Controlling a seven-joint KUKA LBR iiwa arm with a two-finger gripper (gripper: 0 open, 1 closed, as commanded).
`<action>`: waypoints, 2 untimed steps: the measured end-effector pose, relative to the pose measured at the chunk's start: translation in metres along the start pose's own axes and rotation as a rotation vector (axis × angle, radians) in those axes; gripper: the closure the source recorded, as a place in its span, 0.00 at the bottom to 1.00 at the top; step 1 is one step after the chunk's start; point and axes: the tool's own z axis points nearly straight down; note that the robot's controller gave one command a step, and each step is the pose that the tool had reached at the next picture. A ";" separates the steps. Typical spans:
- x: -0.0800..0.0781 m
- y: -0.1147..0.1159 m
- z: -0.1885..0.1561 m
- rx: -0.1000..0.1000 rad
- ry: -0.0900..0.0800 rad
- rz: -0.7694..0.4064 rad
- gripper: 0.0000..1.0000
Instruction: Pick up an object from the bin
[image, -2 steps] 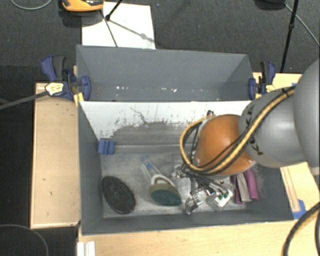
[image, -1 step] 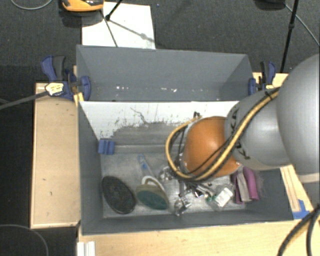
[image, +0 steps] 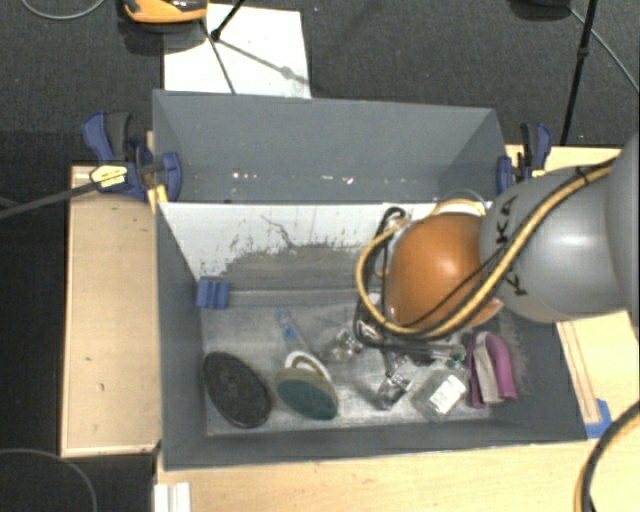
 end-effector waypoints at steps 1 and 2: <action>-0.032 0.048 -0.111 0.000 0.000 0.133 0.00; -0.061 0.076 0.002 -0.004 0.007 -0.151 0.00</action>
Offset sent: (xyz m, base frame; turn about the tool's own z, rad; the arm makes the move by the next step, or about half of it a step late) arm -0.0166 0.0527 0.1071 0.1347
